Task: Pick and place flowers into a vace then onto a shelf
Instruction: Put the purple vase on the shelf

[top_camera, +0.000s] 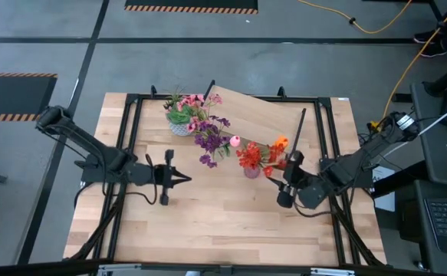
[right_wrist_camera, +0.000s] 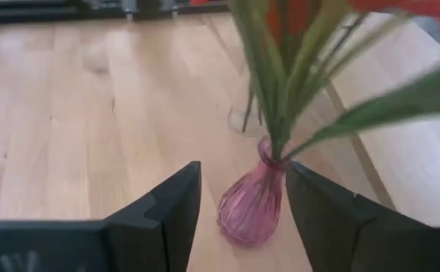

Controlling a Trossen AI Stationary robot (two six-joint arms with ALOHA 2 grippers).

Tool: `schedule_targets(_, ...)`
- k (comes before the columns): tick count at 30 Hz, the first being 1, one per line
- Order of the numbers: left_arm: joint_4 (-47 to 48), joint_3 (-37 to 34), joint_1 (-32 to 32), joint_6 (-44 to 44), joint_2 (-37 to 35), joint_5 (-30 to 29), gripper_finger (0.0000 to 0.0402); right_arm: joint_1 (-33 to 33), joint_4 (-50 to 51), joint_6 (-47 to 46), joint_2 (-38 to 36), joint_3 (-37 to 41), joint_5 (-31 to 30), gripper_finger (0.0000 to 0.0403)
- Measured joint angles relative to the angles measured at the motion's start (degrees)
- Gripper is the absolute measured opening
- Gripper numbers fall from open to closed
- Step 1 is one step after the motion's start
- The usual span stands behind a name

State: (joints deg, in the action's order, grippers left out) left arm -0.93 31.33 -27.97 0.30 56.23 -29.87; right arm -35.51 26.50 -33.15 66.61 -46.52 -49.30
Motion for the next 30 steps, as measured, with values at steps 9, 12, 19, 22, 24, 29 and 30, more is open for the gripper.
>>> schedule_targets(9,-3.2,-6.6,3.5,2.7,-7.7,8.0,0.0001,-7.7,-6.1,-10.0,0.5,6.7,-9.6,0.0182)
schedule_targets(12,-6.2,-10.5,5.3,3.0,-10.1,9.7,0.0002,-8.0,-11.7,-8.4,0.5,9.3,-10.0,0.0182)
schedule_targets(19,-11.8,-17.5,11.5,3.5,-14.1,12.1,0.0002,-7.2,-26.7,-8.0,0.5,19.1,-12.2,0.0181)
schedule_targets(22,-13.1,-18.8,13.5,3.4,-14.7,12.1,0.0002,-5.6,-33.5,-6.8,0.5,22.9,-12.3,0.0181)
schedule_targets(24,-13.1,-18.8,14.5,3.4,-14.7,12.0,0.0001,-4.0,-37.1,-6.7,0.5,24.5,-12.1,0.0181)
schedule_targets(29,-13.7,-18.8,16.2,3.5,-14.7,12.0,0.0003,0.3,-39.0,-2.5,0.5,25.3,-6.0,0.0181)
schedule_targets(30,-13.9,-18.8,16.5,3.5,-14.7,12.0,0.0003,1.0,-39.7,-1.2,0.5,25.3,-5.1,0.0181)
